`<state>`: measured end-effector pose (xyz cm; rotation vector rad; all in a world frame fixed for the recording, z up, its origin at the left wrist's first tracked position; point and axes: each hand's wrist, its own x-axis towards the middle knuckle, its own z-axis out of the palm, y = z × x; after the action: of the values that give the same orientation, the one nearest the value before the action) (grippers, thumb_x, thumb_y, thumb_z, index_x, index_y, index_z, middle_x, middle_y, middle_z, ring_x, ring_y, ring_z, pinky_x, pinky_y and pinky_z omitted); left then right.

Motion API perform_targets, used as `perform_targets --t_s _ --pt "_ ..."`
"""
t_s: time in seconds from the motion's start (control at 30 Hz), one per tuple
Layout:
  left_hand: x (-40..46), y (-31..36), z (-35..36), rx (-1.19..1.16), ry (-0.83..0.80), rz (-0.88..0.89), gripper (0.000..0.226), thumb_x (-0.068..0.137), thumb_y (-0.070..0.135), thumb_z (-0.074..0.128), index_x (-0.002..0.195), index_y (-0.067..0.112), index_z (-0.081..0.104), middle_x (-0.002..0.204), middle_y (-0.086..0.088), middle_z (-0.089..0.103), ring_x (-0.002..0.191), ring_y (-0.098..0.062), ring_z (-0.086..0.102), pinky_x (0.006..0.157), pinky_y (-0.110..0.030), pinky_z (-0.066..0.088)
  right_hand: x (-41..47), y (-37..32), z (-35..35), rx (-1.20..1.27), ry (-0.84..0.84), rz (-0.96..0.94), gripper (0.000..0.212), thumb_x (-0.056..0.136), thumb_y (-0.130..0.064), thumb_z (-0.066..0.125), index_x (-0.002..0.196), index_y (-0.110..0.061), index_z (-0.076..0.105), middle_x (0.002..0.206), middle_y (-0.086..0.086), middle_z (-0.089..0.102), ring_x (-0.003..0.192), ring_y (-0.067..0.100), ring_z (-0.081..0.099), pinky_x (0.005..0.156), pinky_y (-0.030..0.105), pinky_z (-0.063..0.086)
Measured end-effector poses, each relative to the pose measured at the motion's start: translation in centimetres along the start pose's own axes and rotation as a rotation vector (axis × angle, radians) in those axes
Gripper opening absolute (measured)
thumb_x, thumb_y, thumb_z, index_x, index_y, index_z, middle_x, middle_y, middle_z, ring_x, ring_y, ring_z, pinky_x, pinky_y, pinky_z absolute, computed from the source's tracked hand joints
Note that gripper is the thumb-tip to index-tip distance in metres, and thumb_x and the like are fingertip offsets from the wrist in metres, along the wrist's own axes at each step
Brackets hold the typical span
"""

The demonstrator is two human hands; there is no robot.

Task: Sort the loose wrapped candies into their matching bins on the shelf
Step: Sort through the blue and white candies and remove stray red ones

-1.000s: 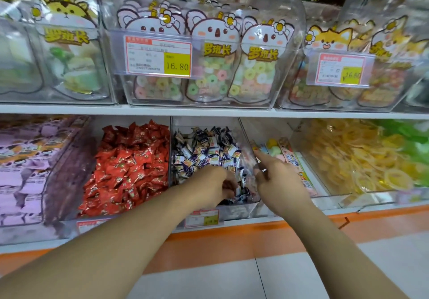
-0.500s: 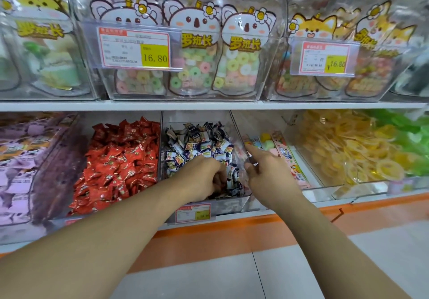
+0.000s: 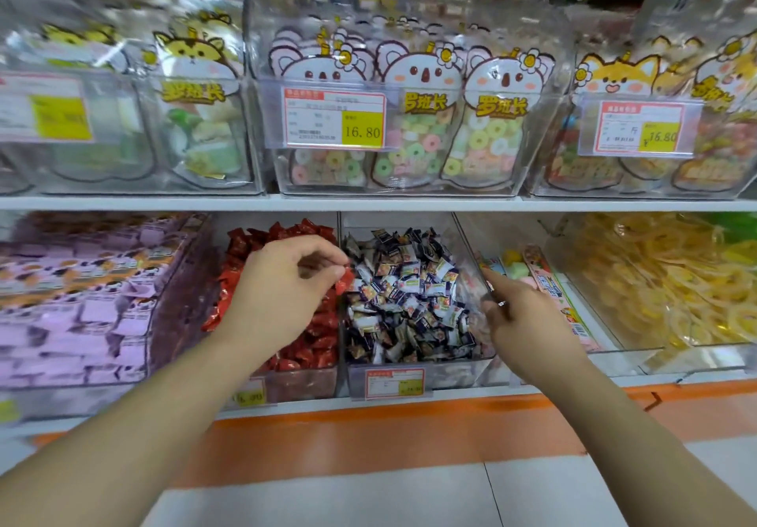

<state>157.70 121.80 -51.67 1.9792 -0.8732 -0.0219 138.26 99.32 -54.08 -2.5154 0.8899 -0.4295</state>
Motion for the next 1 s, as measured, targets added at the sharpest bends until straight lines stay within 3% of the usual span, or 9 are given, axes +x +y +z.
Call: perform_targets --t_s 0.1,0.17,0.33,0.5,0.6,0.73,0.83,0.93,1.0 --pt "-0.2 -1.8 -2.0 0.172 0.137 -0.047 0.012 0.093 0.024 0.073 0.099 0.034 0.075 0.100 0.021 0.072 0.093 -0.002 0.067 0.089 -0.026 0.052 -0.1 -0.6 -0.1 0.002 0.002 0.017 0.045 0.105 -0.015 0.048 0.148 -0.024 0.051 0.099 0.007 0.070 0.071 0.015 0.063 0.063 0.039 0.055" --pt "-0.5 -1.7 -1.8 0.244 0.122 -0.003 0.015 0.094 0.023 0.070 0.104 0.034 0.073 0.108 0.017 0.067 0.093 -0.005 0.062 0.092 -0.027 0.048 -0.2 -0.9 -0.3 0.003 0.006 0.023 0.045 0.104 -0.015 0.048 0.148 -0.025 0.051 0.102 0.009 0.070 0.074 0.015 0.063 0.068 0.042 0.057" --pt "-1.0 1.8 2.4 0.207 -0.233 0.268 0.022 0.098 0.023 0.066 0.118 0.032 0.069 0.121 0.022 0.059 0.109 0.004 0.055 0.097 -0.007 0.037 -0.4 -1.1 -0.3 -0.004 0.008 0.025 0.037 0.105 -0.013 0.047 0.140 -0.020 0.056 0.103 0.010 0.070 0.072 0.014 0.062 0.064 0.036 0.052" --pt "0.9 2.8 9.9 0.253 -0.605 0.312 0.033 0.094 0.031 0.073 0.126 0.038 0.069 0.131 0.019 0.060 0.122 -0.006 0.051 0.109 -0.034 0.044 -0.3 -0.8 -0.2 -0.014 0.016 0.031 0.037 0.104 -0.014 0.048 0.139 -0.023 0.057 0.099 0.004 0.069 0.066 0.007 0.059 0.050 0.023 0.043" --pt "2.3 2.3 12.9 0.250 -0.821 0.248 0.040 0.088 0.034 0.080 0.124 0.048 0.068 0.137 0.024 0.054 0.126 -0.009 0.052 0.109 -0.033 0.043 -0.1 -0.2 0.0 0.005 0.004 0.032 0.034 0.102 -0.011 0.049 0.133 -0.021 0.059 0.101 0.003 0.068 0.075 0.015 0.062 0.058 0.031 0.047" --pt "4.1 2.4 14.2 0.364 -0.912 0.359 0.042 0.086 0.035 0.081 0.124 0.044 0.069 0.125 0.020 0.048 0.117 -0.007 0.048 0.097 -0.023 0.040 0.3 0.3 0.0 0.041 0.008 0.017 0.041 0.100 -0.010 0.051 0.138 -0.024 0.058 0.104 0.002 0.067 0.080 0.018 0.063 0.060 0.034 0.050" --pt "4.7 2.6 14.8 0.425 -0.957 0.440 0.044 0.085 0.030 0.080 0.126 0.040 0.069 0.112 0.020 0.047 0.103 -0.006 0.051 0.086 -0.022 0.042 0.5 0.3 0.0 0.037 0.015 0.018 0.031 0.098 -0.010 0.052 0.127 -0.016 0.061 0.101 0.005 0.068 0.078 0.021 0.063 0.066 0.044 0.057" --pt "4.6 2.4 15.3 0.415 -0.934 0.441 0.037 0.083 0.038 0.080 0.118 0.038 0.072 0.093 0.022 0.060 0.082 -0.006 0.060 0.072 -0.026 0.049 0.5 0.4 0.0 0.043 0.010 0.022 0.030 0.098 -0.010 0.052 0.126 -0.016 0.060 0.101 0.006 0.067 0.081 0.024 0.063 0.069 0.047 0.057" --pt "4.6 2.3 15.0 0.415 -0.904 0.378 0.035 0.082 0.044 0.082 0.116 0.037 0.073 0.096 0.018 0.070 0.081 -0.006 0.064 0.072 -0.028 0.054 0.5 0.4 0.0 0.053 0.005 0.015 0.033 0.100 -0.010 0.051 0.130 -0.018 0.059 0.102 0.006 0.066 0.084 0.025 0.062 0.070 0.046 0.057"
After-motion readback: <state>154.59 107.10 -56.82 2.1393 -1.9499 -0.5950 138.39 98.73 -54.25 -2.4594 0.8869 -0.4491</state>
